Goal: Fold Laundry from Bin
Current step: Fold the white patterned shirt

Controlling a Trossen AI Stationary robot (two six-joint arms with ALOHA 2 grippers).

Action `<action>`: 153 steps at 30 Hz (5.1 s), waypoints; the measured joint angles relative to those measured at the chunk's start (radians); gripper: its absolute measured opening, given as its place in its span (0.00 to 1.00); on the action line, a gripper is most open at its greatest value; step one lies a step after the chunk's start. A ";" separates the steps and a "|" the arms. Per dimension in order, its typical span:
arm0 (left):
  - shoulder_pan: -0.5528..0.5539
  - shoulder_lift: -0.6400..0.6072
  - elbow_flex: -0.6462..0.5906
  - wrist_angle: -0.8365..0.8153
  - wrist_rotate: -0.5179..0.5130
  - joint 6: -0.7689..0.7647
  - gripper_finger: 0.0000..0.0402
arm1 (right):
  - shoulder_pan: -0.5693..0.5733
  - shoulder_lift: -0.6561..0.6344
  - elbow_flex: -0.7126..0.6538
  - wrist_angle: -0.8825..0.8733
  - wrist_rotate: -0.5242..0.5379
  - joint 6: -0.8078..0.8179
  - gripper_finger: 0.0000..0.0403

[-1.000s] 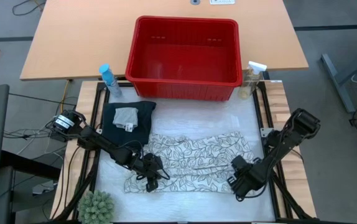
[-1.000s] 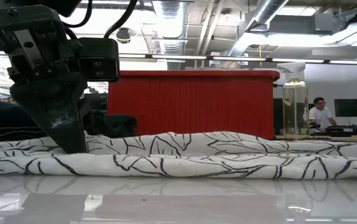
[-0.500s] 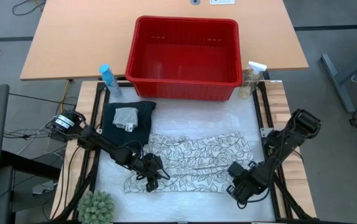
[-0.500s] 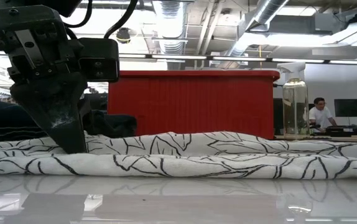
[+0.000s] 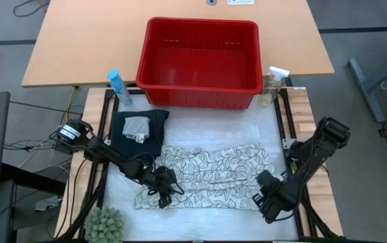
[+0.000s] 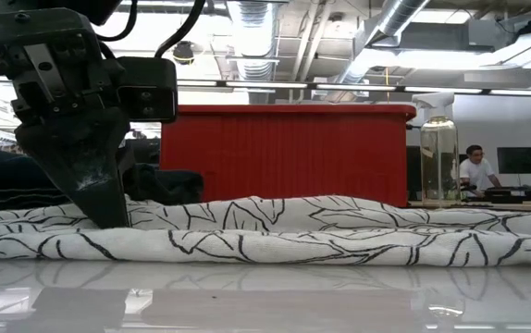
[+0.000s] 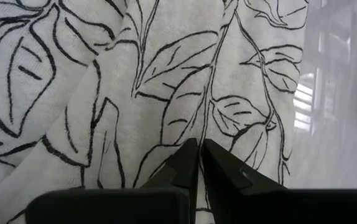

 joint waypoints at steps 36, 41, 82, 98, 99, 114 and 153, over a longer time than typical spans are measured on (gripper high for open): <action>0.000 0.000 0.000 0.000 -0.003 0.016 0.04 | -0.074 -0.062 -0.210 0.305 -0.029 -0.206 0.31; 0.000 0.000 0.000 0.000 -0.004 0.016 0.04 | -0.078 -0.062 -0.191 0.285 -0.036 -0.211 0.09; 0.000 0.000 0.000 -0.006 -0.004 -0.010 0.04 | -0.185 -0.062 -0.165 0.237 -0.020 -0.486 0.55; 0.000 0.000 0.000 -0.006 -0.002 -0.022 0.04 | -0.188 -0.062 -0.149 0.254 -0.066 -0.502 0.05; 0.000 0.000 0.000 -0.006 0.001 -0.031 0.04 | -0.184 -0.062 -0.140 0.246 -0.066 -0.489 0.05; 0.059 0.002 0.066 0.087 0.237 -0.132 0.04 | -0.147 -0.062 -0.039 0.117 0.087 -0.313 0.13; 0.847 0.018 0.584 -0.941 0.417 1.195 0.46 | -1.076 -0.387 -0.193 0.294 -0.182 -1.899 0.50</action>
